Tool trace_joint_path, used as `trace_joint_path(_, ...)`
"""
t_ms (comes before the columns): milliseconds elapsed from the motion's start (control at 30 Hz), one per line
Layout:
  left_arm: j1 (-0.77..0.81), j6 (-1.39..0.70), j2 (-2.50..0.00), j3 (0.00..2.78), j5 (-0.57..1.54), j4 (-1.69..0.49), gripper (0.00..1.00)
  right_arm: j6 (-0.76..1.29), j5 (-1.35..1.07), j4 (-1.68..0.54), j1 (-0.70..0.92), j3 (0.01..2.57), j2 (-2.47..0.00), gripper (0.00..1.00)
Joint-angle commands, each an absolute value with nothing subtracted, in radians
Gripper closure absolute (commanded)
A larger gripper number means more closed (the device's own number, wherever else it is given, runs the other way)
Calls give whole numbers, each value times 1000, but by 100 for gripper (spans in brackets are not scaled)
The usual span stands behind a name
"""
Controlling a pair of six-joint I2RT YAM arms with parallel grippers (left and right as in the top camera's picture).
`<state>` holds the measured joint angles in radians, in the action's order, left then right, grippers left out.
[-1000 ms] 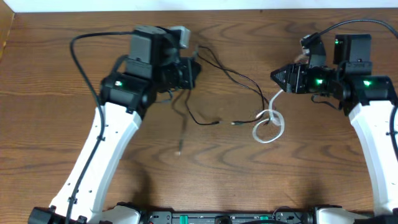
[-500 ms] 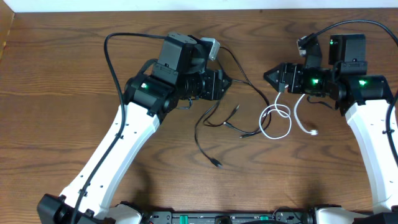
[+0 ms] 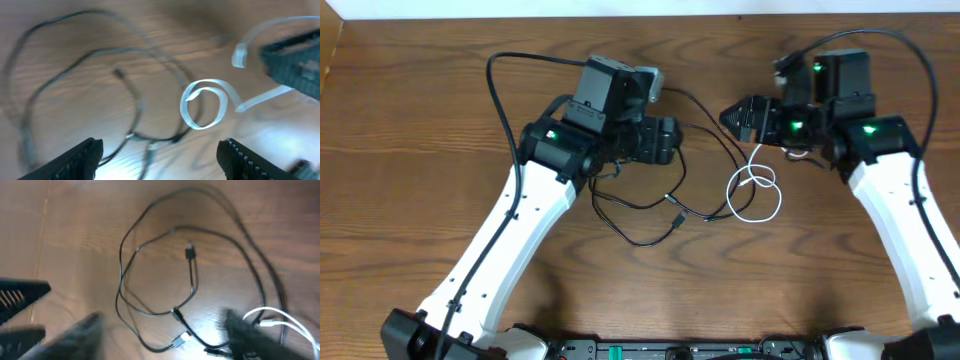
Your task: Untangle cables
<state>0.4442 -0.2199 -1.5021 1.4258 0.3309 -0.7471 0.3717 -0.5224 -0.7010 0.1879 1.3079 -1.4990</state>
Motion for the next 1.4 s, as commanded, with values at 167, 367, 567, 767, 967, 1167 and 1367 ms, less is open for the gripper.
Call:
trace_joint_path(167,389,-195,-1503,1448,223,-819,23,451,-639,-540,150,1308,-1462,99)
trace_joint_path(367,389,-195,-1503,1448,223,-818,23,524,-500,-623,121,1335,-1428,99)
trace_joint_path(567,389,-195,-1503,1448,223,-818,23,384,-279,-1022,119,1479,-1485,99)
trace_joint_path(767,389,-195,-1503,1448,223,-818,23,350,-64,-1201,43,1659,-1558,99)
trace_joint_path(967,389,-195,-1503,1448,223,-818,23,296,-62,-1205,-136,1962,-1629,99)
trace_joint_path(1167,389,-196,-1503,1448,223,-818,23,223,13,-1036,-321,2053,-1694,99)
trace_joint_path(1367,389,-196,-1503,1448,223,-818,23,204,-11,-942,-450,2053,-1815,99)
